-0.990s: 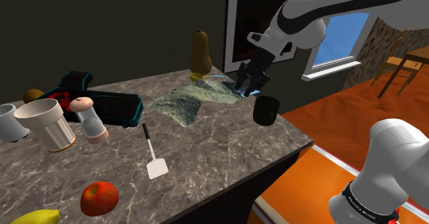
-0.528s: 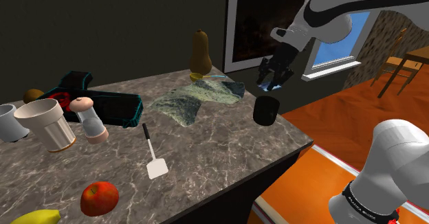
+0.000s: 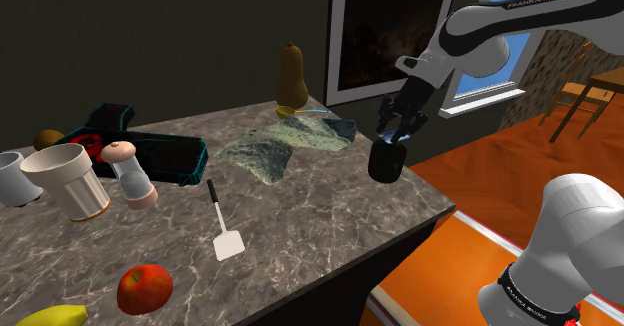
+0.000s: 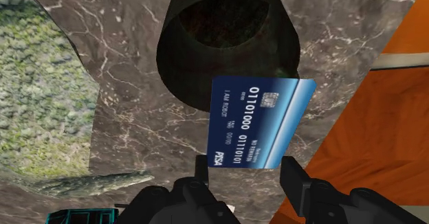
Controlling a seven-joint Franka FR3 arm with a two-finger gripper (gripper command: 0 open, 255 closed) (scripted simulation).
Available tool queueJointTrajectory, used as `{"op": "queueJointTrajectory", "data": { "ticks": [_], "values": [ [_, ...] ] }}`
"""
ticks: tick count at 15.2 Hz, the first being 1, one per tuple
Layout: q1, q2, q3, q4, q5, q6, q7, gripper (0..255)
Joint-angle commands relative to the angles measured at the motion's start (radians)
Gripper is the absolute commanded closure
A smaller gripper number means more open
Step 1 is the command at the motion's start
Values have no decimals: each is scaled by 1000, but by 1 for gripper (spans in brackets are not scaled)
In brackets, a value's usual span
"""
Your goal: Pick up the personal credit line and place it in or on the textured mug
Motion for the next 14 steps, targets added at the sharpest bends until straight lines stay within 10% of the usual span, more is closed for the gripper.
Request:
{"op": "queueJointTrajectory", "data": {
  "ticks": [1, 14],
  "values": [
    [3, 8, -7, -21, 6, 25, -16, 255],
    [23, 51, -43, -84, 38, 114, -84, 255]
  ]
}}
